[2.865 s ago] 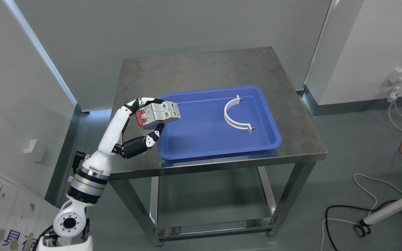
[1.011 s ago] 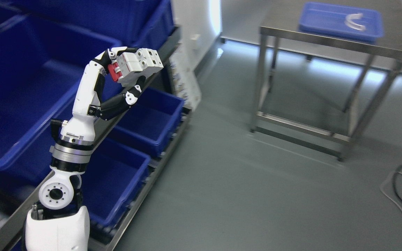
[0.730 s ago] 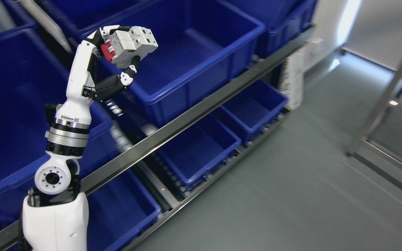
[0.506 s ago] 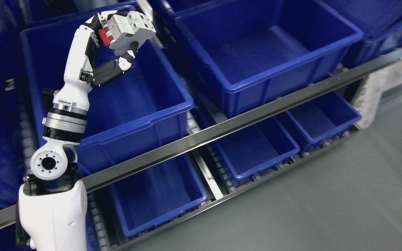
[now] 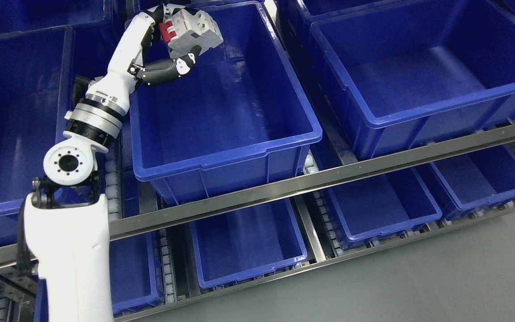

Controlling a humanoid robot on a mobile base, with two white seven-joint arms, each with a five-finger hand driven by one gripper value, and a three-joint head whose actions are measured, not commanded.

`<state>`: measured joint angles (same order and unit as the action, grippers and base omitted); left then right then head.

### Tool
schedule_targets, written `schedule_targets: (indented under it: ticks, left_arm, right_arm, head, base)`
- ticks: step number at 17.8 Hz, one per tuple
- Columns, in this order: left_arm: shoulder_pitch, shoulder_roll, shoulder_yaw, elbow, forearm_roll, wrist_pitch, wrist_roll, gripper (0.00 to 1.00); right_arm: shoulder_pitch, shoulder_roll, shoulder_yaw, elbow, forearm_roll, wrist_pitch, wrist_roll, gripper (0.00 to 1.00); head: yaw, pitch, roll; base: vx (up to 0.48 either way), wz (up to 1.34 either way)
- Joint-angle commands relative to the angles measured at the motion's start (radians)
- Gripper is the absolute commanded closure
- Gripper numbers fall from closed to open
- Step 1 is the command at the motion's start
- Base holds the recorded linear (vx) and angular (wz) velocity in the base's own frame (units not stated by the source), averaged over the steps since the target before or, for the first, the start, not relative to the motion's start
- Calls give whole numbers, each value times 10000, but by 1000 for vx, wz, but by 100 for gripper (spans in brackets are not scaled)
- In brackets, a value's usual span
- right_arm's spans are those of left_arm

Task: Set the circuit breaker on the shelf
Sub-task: 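Lower the breaker into the upper blue bin and open the left hand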

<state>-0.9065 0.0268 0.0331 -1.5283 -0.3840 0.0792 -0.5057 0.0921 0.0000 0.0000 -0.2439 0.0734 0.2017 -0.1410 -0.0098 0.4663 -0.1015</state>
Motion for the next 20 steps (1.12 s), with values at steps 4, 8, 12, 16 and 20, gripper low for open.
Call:
schedule_targets:
  ticks: [4,8,12,16,20]
  left_arm:
    - [-2345,330,-1374,6440,-1773,-223,-21,77]
    - [-2746,239,-1405,9065,-2523,-669,607,75]
    - [-2899,146,-1467,10128,-2863,-945,1358,74]
    - [-3329,223,-1359,10482,-2863,-930,2553,72]
    - [-3314,284,-1390,10497,-2863,-853,3137,49]
  right_arm:
    - [-1,-175,199,0,2,-1219,45,0]
    - [-1,-175,199,0,2,-1219,45,0]
    - [-1,-175,199,0,2,-1219,60,0]
    - [-1,-175,199,0,2,-1220,61,0]
    - [-1,-175,199,0,2,-1219,45,0]
  head:
    - [0,0,0]
    - [0,-1,0]
    - [0,-1,0]
    - [0,-1,0]
    - [0,-1,0]
  base:
    - [-6,-39]
    - [-3,-71]
    - [-2,-38]
    - [0,-7]
    - [0,0]
